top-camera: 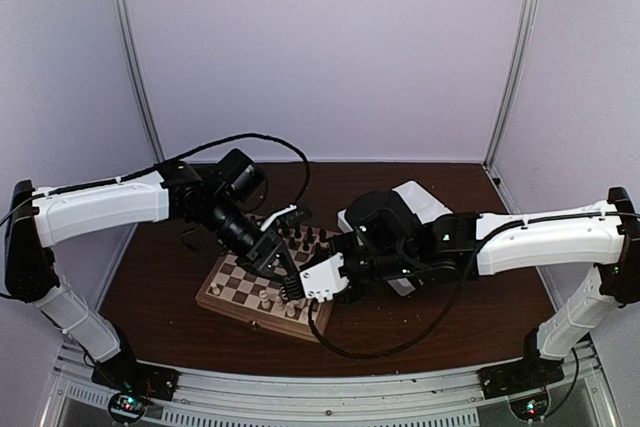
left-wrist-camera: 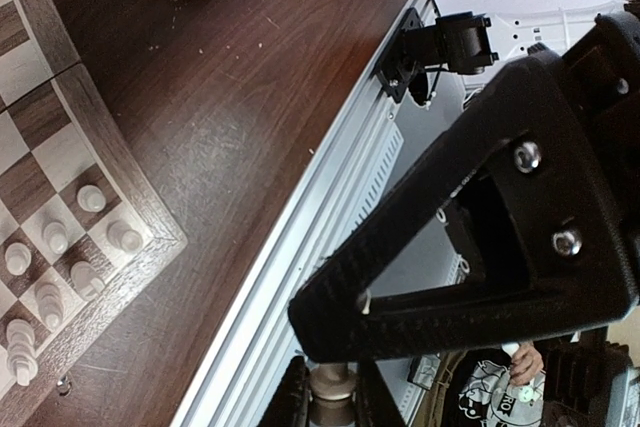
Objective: Set up the chess pieces on the board
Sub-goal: Place the chess piece on the chessboard.
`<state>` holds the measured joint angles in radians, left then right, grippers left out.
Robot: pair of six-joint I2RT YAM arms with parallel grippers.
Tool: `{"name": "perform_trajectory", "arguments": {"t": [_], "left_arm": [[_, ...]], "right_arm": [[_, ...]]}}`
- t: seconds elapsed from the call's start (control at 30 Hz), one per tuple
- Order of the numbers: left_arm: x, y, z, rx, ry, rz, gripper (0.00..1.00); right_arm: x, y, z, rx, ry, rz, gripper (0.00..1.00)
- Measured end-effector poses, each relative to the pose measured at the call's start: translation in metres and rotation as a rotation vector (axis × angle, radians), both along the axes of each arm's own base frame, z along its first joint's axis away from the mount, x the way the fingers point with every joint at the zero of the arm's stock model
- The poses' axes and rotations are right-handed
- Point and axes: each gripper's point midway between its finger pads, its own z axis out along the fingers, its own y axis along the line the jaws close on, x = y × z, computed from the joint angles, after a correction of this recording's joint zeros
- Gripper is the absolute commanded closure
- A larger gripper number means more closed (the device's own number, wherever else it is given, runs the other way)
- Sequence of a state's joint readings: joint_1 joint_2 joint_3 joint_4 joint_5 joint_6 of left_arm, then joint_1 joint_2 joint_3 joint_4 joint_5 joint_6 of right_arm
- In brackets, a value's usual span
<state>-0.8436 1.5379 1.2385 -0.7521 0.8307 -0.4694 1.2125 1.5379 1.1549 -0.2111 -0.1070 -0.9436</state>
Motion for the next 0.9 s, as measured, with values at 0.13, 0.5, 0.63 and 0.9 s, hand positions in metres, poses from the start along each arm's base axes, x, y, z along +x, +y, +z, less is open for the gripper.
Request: {"name": "perform_trajectory", "arguments": {"t": [0.13, 0.5, 0.63, 0.9], "left_arm": [[0.000, 0.000, 0.000, 0.000, 0.000, 0.000, 0.93], [0.010, -0.001, 0.012, -0.035, -0.088, 0.037, 0.46], [0.016, 0.007, 0.027, -0.066, -0.179, 0.086, 0.46], [0.032, 0.034, 0.038, -0.103, -0.318, 0.222, 0.44]], "right_arm": [[0.001, -0.001, -0.001, -0.006, -0.002, -0.005, 0.81], [0.003, -0.002, -0.005, -0.006, 0.040, -0.051, 0.83], [0.003, -0.001, -0.003, 0.018, 0.074, -0.079, 0.83], [0.003, 0.005, 0.000, 0.114, 0.171, -0.135, 0.83]]}}
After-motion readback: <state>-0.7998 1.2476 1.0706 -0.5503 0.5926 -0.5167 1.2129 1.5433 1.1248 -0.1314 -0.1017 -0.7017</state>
